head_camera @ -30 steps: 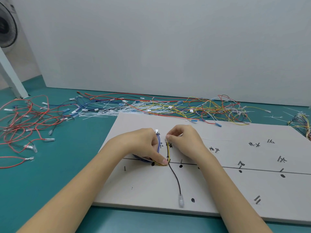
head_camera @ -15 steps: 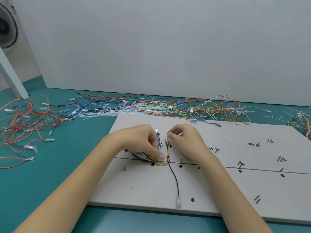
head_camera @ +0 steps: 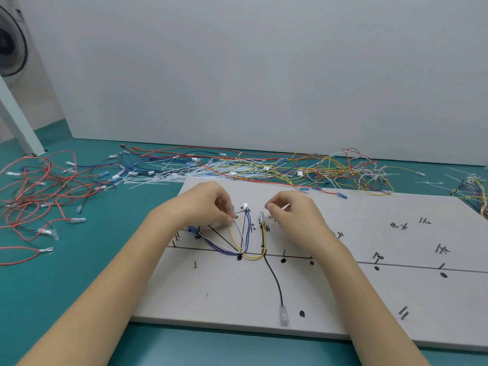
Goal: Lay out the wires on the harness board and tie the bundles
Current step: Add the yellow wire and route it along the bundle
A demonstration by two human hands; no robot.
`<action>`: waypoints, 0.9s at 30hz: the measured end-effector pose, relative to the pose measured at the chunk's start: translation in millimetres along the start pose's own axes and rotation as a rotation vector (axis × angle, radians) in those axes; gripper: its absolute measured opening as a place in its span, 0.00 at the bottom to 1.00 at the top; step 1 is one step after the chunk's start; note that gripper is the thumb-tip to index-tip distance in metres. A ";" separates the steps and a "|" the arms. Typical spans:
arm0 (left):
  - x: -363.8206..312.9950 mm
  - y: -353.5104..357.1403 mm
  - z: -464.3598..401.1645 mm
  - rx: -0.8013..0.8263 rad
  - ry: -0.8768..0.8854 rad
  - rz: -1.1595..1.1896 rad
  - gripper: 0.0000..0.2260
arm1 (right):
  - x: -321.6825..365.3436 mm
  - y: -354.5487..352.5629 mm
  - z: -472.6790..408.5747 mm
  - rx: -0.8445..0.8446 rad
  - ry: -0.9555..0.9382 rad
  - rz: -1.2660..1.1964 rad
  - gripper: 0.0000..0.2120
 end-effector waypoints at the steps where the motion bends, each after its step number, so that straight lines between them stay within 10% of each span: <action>1: 2.2 -1.1 -0.6 -0.021 -0.005 -0.005 0.03 | 0.2 -0.7 0.0 -0.002 -0.001 0.001 0.08; 27: 5.8 6.2 -7.9 -0.157 0.014 -0.054 0.07 | 3.1 0.2 2.7 0.024 -0.018 0.049 0.09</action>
Point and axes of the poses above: each hand's wrist, its own z-axis away from the middle knuckle, its own y-axis out of the palm, x = y × z, the point moved 1 cm from there along -z, towards the middle knuckle, and after that the axes turned 1 degree about -z, right-handed, at the moved point
